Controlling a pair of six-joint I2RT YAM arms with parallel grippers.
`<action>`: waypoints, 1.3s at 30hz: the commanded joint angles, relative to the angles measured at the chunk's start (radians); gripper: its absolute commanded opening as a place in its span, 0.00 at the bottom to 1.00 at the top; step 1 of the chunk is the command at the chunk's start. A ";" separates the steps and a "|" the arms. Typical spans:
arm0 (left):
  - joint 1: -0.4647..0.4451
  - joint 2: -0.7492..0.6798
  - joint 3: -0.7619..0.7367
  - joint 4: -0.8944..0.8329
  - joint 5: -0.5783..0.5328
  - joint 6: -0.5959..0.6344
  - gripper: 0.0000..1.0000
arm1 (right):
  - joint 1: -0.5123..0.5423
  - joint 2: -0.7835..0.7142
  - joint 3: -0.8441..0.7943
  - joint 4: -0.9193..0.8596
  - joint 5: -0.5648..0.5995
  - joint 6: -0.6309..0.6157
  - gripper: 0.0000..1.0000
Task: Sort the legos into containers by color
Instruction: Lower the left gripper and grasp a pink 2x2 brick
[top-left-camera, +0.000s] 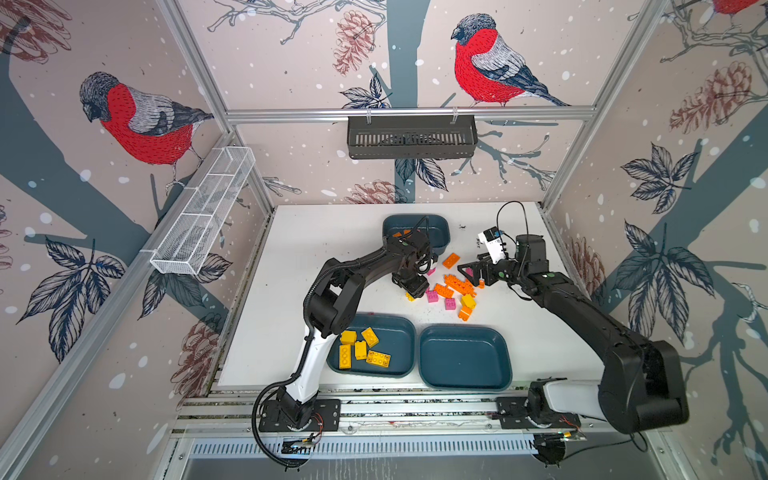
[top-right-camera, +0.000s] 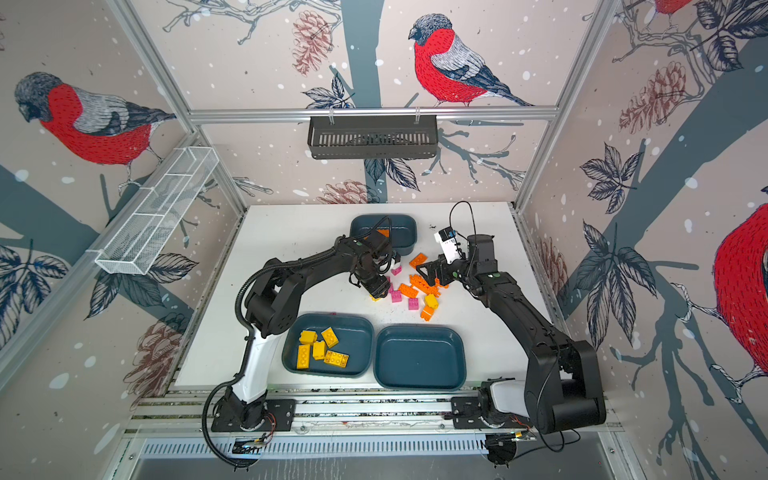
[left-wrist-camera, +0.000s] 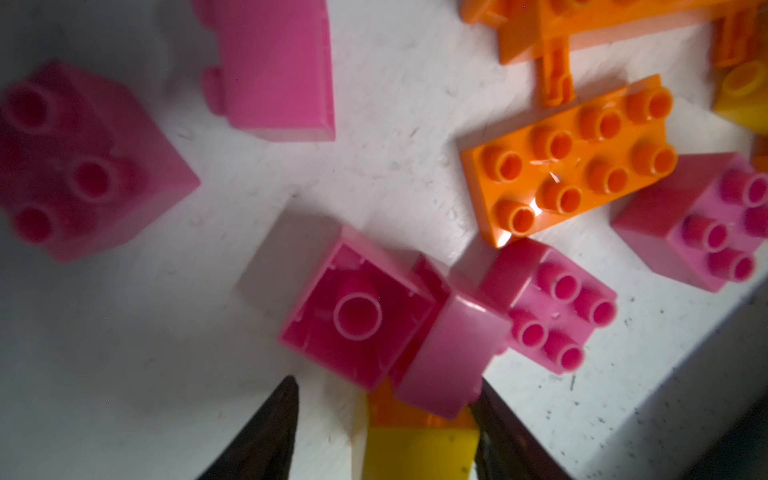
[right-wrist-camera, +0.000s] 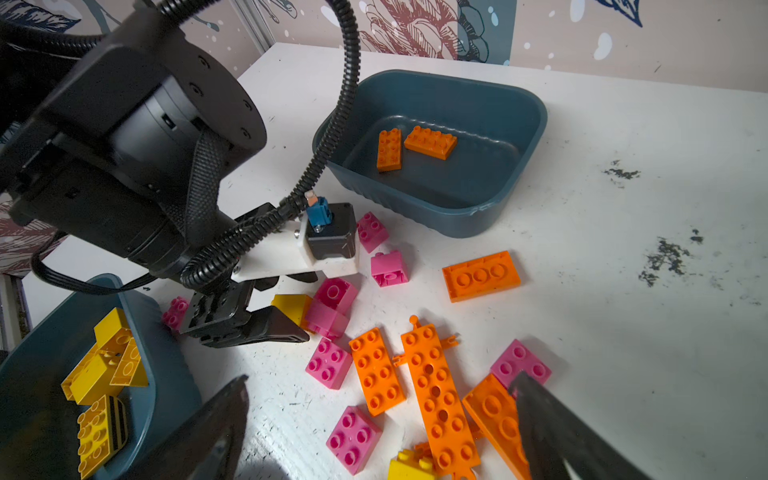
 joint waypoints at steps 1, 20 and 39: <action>0.000 -0.010 -0.024 0.001 -0.018 0.026 0.56 | -0.002 -0.015 -0.007 -0.014 -0.007 -0.021 0.99; 0.016 -0.158 0.049 -0.181 -0.008 0.040 0.33 | 0.005 -0.040 -0.009 -0.007 -0.025 -0.022 0.99; -0.119 -0.626 -0.500 -0.207 0.047 -0.108 0.34 | 0.075 -0.087 -0.034 -0.024 -0.034 -0.083 0.99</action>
